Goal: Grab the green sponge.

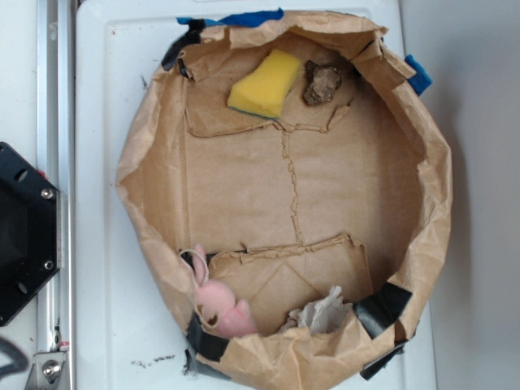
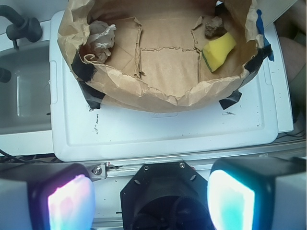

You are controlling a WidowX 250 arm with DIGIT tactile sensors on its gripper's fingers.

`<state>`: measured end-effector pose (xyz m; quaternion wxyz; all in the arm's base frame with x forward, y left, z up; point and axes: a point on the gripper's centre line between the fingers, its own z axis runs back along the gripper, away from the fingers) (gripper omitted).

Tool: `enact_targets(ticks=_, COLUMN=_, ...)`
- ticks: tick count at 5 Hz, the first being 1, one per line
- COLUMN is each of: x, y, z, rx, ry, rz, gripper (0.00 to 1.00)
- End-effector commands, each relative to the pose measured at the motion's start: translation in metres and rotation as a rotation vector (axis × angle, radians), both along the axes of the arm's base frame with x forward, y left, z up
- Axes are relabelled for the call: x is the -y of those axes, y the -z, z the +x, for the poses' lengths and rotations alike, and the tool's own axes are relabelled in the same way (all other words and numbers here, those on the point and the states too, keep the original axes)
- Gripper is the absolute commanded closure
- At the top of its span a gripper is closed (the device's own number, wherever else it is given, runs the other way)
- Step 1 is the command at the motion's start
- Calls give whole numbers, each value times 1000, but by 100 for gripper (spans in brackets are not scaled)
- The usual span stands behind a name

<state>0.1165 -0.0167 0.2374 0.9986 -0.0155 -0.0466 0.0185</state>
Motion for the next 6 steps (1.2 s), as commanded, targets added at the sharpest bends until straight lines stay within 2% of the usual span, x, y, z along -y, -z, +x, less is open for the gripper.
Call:
enact_targets(ticks=1, x=0, y=0, z=0, rx=0, ry=0, rz=0, gripper=0)
enact_targets(ticks=2, x=-9, y=-1, z=45, rx=25, ry=-39, rz=0, gripper=0)
enact_targets(ticks=3, x=-17, y=4, z=83, rx=78, ry=-123, rz=18, gripper=0)
enact_targets(ticks=4, x=-27, y=14, z=117, rx=93, ry=-143, rz=43, gripper=0)
enact_targets(ticks=5, x=-36, y=30, z=142, rx=161, ry=-162, rz=112, gripper=0)
enact_targets(ticks=6, x=-41, y=53, z=149, rx=174, ry=-181, rz=112, gripper=0)
